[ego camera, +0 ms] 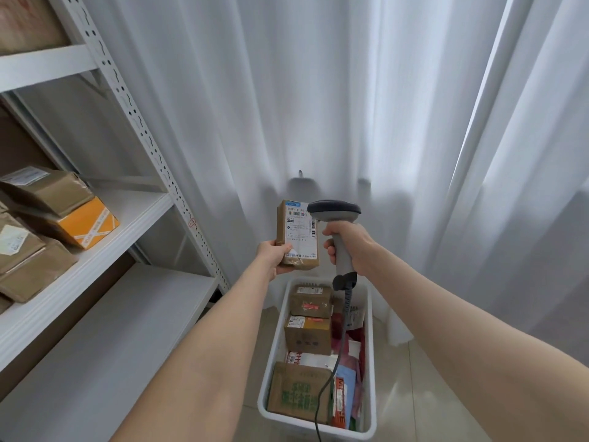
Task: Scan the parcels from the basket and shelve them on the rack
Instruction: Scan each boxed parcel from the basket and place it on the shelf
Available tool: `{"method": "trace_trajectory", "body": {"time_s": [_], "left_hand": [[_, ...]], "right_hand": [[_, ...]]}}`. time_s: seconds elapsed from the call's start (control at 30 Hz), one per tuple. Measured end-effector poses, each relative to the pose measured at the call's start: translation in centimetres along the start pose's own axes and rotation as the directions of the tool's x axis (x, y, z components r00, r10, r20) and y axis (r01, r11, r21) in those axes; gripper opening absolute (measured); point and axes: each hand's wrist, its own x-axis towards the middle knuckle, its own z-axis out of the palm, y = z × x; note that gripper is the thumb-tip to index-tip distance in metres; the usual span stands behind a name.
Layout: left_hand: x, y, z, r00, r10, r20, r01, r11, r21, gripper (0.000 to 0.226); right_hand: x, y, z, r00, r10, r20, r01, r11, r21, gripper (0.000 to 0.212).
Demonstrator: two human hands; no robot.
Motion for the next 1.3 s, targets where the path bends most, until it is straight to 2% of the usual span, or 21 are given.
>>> {"method": "trace_trajectory", "body": {"time_s": [0.1, 0.3, 0.9, 1.3], "left_hand": [[-0.5, 0.2, -0.4, 1.0, -0.005, -0.016, 0.005, 1.0, -0.004, 0.015], [-1.6, 0.5, -1.1, 0.999, -0.001, -0.036, 0.0, 1.0, -0.014, 0.02], [-5.2, 0.0, -3.1, 0.998, 0.017, -0.064, -0.02, 0.999, -0.039, 0.019], [-7.7, -0.2, -5.5, 0.992, 0.044, -0.119, -0.052, 0.997, -0.064, 0.021]], "right_hand": [[-0.7, -0.2, 0.3, 1.0, -0.003, 0.011, 0.003, 1.0, -0.004, 0.005], [-2.2, -0.4, 1.0, 0.999, -0.02, 0.03, 0.021, 0.999, -0.026, 0.009], [-5.0, -0.2, 2.5, 0.997, -0.053, 0.055, 0.057, 0.996, -0.066, 0.006], [-6.0, 0.2, 4.8, 0.989, -0.056, 0.133, 0.074, 0.988, -0.132, 0.006]]}}
